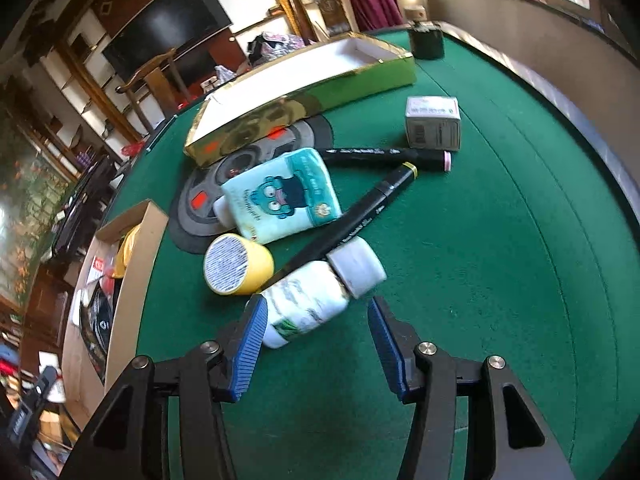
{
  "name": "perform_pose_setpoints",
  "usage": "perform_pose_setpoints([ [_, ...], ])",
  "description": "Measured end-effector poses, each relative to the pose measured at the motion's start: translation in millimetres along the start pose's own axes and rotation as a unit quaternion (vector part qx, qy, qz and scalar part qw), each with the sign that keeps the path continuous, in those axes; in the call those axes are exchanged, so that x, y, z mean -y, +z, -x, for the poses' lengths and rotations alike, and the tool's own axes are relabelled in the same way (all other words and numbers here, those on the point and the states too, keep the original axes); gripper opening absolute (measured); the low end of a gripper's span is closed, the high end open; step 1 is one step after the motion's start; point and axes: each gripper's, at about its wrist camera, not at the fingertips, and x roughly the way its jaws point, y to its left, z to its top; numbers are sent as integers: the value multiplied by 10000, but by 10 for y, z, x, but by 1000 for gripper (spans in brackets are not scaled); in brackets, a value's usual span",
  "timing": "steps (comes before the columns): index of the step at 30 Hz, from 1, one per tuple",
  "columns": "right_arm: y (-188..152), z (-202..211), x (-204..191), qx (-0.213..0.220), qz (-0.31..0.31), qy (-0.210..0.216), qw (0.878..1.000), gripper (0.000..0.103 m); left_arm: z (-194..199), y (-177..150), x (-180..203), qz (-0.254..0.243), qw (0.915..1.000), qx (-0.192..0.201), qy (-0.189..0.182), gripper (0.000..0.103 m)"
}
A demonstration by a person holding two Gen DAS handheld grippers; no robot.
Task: Organize objects
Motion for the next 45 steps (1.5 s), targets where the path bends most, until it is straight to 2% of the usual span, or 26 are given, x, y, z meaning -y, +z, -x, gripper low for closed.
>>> perform_pose_setpoints([
  [4,67,-78,81,-176,-365,274,9988,60,1,0,3,-2,10000,-4,-6,33],
  [6,73,-21,67,-169,-338,101,9992,60,13,-1,18,-23,10000,2,6,33],
  [8,64,172,-46,273,-52,-202,9994,63,17,0,20,-54,10000,12,16,33],
  [9,64,246,-120,442,148,-181,9987,73,9,3,20,-58,10000,10,20,33],
  [10,61,294,-222,536,404,-85,9977,88,-3,3,19,-53,10000,4,22,33],
  [11,57,301,-326,543,662,28,9963,94,-20,0,18,-38,10000,-9,15,33],
  [14,26,205,-582,583,1237,-11,9906,96,-46,-24,8,-27,10000,-50,11,33],
  [17,-4,-4,-795,561,1729,-358,9827,95,-38,-32,-23,9,10000,-67,26,33],
  [20,-20,-198,-898,560,2036,-758,9745,81,6,-17,-68,44,10000,-18,71,33],
  [22,-7,-311,-913,483,2139,-919,9713,53,19,-15,-89,52,9999,-6,88,33],
  [23,1,-366,-904,394,2132,-959,9715,46,22,-16,-99,56,9999,-5,96,33],
  [26,15,-379,-855,379,1960,-889,9758,43,22,-26,-123,69,9999,-13,112,33],
  [31,48,-127,-826,388,1575,-293,9863,44,-2,-17,-168,11,9998,-43,207,33],
  [34,29,107,-1041,375,1665,179,9852,44,-1,20,-207,-84,9993,-15,367,33],
  [38,-128,254,-1530,140,2100,906,9734,44,-73,88,-355,-103,9981,-156,585,33],
  [43,-564,-34,-2195,-812,2564,1783,9465,44,-237,212,-488,-112,9965,-365,749,33],
  [45,-712,-171,-2355,-1084,2673,1931,9378,44,-324,274,-511,-131,9956,-466,804,33],
])
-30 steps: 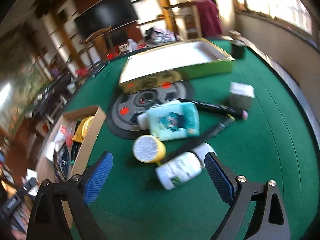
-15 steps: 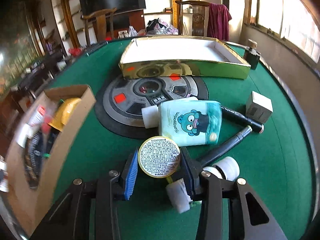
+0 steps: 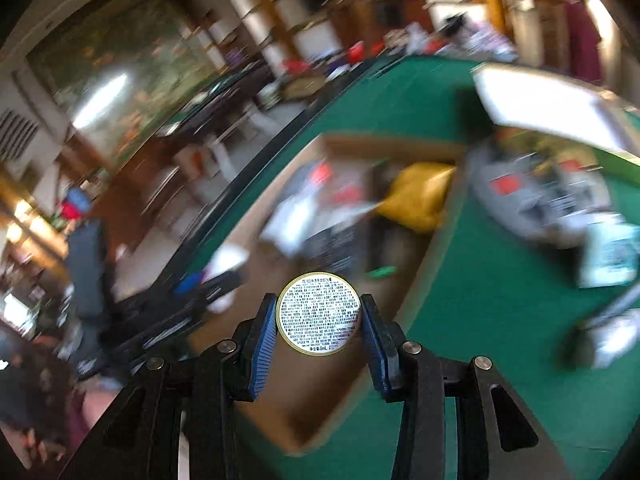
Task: Organize objects
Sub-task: 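Lower red-label bottle into box with left tool while right places yellow tin in box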
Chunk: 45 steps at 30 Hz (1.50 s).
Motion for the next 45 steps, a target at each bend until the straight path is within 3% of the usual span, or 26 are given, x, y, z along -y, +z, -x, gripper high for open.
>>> perform_pose_setpoints([
  [7,-8,-577,-205,-548,115,92,9984,44,-302,158,-13,-82,9994,-271,184,33],
  [15,107,-712,-163,-435,266,-425,9978,44,-377,223,35,-166,9995,-159,193,34],
  [25,334,-810,-81,-309,271,-802,9959,44,-159,246,-1,-90,9999,98,4,46],
  [28,345,-788,-73,-303,319,-816,9957,44,31,259,-81,50,9995,302,-39,58],
  [35,340,-867,-168,-356,436,-821,9950,46,340,197,-296,428,9972,612,-55,71],
  [40,309,-722,-218,-213,399,-786,9959,75,402,137,-380,642,9963,564,48,77],
  [45,242,-327,-284,293,695,-1122,9908,86,464,100,-296,666,9966,491,18,78],
])
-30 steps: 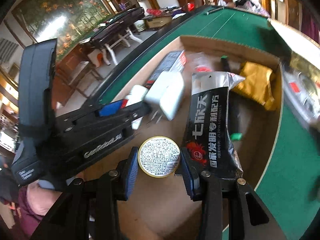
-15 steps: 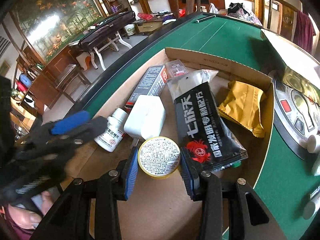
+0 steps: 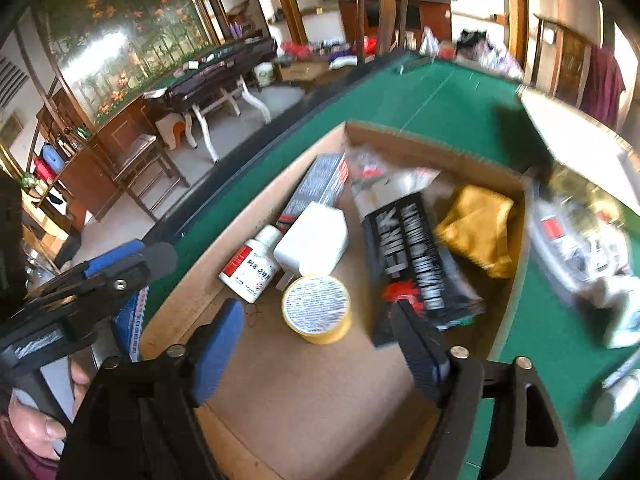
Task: Organize objects
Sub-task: 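Move left tool to tall white bottle while right tool moves to black marker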
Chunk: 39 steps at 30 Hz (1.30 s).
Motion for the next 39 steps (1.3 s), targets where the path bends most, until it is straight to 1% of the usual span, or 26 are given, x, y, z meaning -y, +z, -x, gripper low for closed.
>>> perform_pose_setpoints([
  [3,-70,291,107,393,116,-521,9978,93,83,-19,161,-119,9999,74,-70,80],
  [4,-102,385,174,510,113,-723,9960,94,104,-23,220,-163,9998,91,-103,81],
  [6,-158,550,318,650,14,-986,9930,95,123,-34,372,-258,9995,108,-167,82],
  [10,-283,790,713,782,-305,-1285,9882,95,94,-90,719,-463,9983,24,-358,84],
  [15,-438,999,1147,873,-573,-1781,9785,95,5,-213,1214,-962,9939,-182,-511,84],
  [17,-498,1046,1283,901,-661,-1904,9753,95,-30,-268,1391,-1122,9918,-253,-554,84],
  [24,-624,1231,1790,1025,-954,-2211,9652,96,-155,-382,1852,-1419,9865,-470,-669,84],
  [28,-624,1407,2241,1313,-1408,-2470,9497,98,-234,-399,2040,-1547,9842,-534,-671,84],
  [31,-652,1482,2578,1507,-1786,-2583,9374,99,-323,-390,2165,-1580,9833,-574,-691,84],
  [33,-703,1495,2762,1575,-2019,-2583,9315,99,-405,-371,2281,-1636,9825,-574,-677,84],
  [36,-837,1489,3006,1656,-2407,-2452,9244,99,-531,-339,2477,-1793,9801,-518,-675,84],
  [37,-878,1473,3082,1628,-2520,-2418,9228,99,-584,-323,2544,-1832,9794,-513,-685,84],
  [39,-928,1439,3214,1509,-2721,-2390,9198,99,-709,-280,2688,-1875,9775,-496,-831,84],
])
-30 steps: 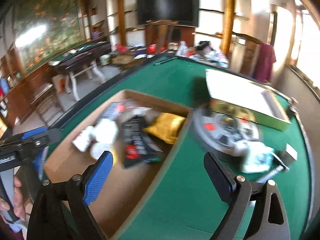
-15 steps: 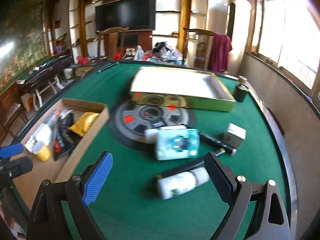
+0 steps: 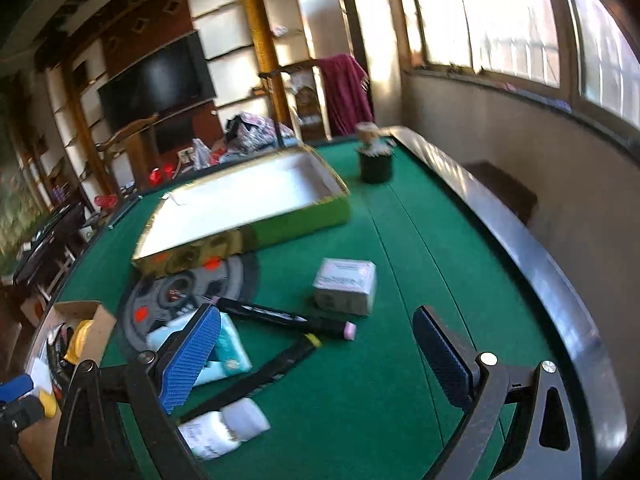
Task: Organize objects
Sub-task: 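Move left tool to tall white bottle while right tool moves to black marker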
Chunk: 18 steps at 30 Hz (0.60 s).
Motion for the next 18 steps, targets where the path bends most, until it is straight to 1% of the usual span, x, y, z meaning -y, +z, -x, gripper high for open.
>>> perform_pose_setpoints([
  [2,16,-46,123,-112,-273,52,9996,99,-153,114,98,-21,9998,97,-181,84],
  [4,34,-47,244,-136,-570,151,9982,99,-350,230,180,-7,9994,148,-305,83],
  [5,35,-33,287,-126,-669,144,9976,99,-496,304,213,36,9993,127,-340,83],
  [9,39,-35,369,-128,-823,-17,9965,99,-942,474,310,129,9996,-62,-233,83],
  [11,45,-45,393,-158,-874,-11,9960,99,-1121,522,385,78,9992,-229,-332,83],
  [14,50,-67,416,-196,-891,-80,9958,99,-1256,466,544,-30,9955,-557,-762,83],
  [15,50,-77,424,-215,-917,-71,9955,99,-1244,417,624,-154,9945,-588,-853,83],
  [17,45,-104,443,-280,-973,-54,9948,99,-1193,313,781,-501,9889,-723,-1199,83],
  [18,41,-117,451,-318,-995,-49,9945,99,-1170,257,853,-647,9831,-901,-1455,83],
])
